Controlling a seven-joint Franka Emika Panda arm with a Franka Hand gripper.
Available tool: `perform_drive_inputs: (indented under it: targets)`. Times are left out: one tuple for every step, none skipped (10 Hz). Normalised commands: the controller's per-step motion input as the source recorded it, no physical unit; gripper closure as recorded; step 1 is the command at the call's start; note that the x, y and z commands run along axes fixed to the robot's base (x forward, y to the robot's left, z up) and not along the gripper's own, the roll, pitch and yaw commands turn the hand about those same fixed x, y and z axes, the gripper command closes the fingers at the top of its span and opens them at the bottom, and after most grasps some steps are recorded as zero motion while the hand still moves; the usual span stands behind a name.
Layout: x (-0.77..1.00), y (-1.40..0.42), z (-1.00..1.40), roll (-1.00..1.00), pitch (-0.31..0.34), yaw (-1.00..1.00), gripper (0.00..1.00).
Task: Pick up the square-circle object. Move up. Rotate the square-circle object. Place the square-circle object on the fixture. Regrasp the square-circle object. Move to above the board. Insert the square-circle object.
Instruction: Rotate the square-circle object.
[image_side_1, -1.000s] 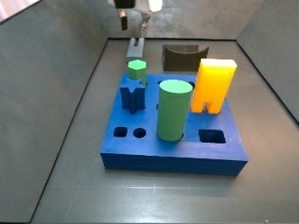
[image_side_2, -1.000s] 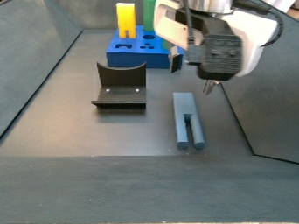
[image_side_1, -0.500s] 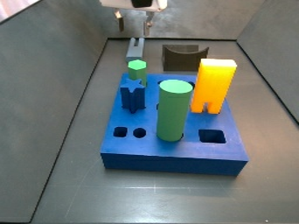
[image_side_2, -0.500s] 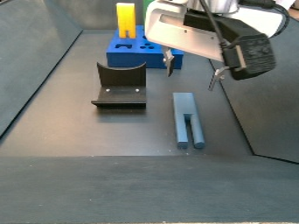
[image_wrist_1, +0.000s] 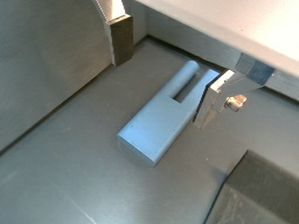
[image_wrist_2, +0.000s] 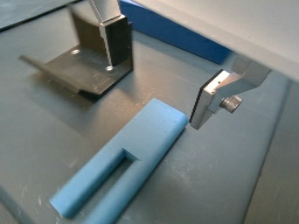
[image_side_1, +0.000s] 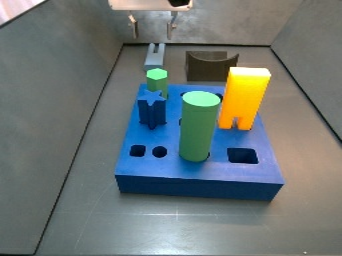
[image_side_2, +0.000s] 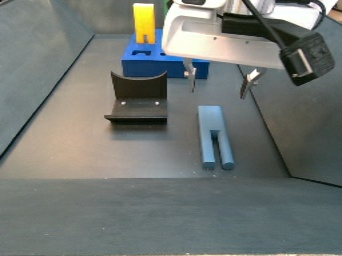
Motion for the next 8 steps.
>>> perform_drive_inputs:
  targets:
    - [0.02, -0.01, -0.03, -0.03, 0.037, 0.54, 0.0]
    - [0.02, -0.01, -0.03, -0.03, 0.036, 0.31, 0.0]
    - [0.02, -0.01, -0.03, -0.03, 0.036, 0.2, 0.0]
    - [0.0, 0.0, -1.0, 0.0, 0.0, 0.0, 0.0]
    - [0.01, 0.0, -1.0, 0.0, -0.016, -0.04, 0.0]
    - [0.03, 0.0, -1.0, -0.01, -0.052, -0.04, 0.0]
    - [0.03, 0.0, -1.0, -0.02, -0.061, -0.03, 0.0]
    - [0.04, 0.0, -1.0, -0.05, -0.072, -0.02, 0.0]
